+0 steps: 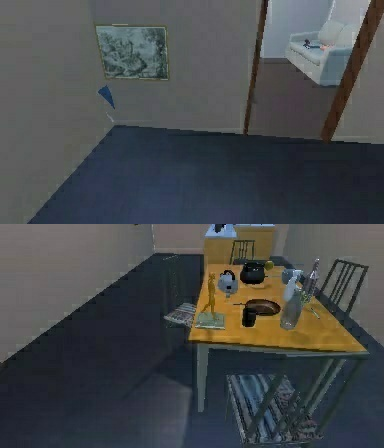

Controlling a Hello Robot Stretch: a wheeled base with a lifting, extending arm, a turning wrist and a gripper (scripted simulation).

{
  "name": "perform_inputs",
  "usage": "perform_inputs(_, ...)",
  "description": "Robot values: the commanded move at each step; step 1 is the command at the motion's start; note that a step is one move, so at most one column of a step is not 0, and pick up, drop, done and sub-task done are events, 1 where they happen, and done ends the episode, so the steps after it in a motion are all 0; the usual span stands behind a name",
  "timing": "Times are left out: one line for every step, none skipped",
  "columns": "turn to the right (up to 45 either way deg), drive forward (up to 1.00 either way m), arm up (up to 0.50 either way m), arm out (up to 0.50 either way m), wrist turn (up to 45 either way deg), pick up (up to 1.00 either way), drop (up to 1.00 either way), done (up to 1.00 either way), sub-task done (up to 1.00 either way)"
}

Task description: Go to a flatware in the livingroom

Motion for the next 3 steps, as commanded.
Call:
perform_inputs(24.0,0.00,0.00,0.00,0.0,0.00,0.00,0.00,0.00)
perform_inputs(0.0,1.00,0.00,0.00,0.0,0.00,0.00,0.00,0.00)
perform_inputs(3.0,0.00,0.00,0.00,0.0,0.00,0.00,0.00,0.00)
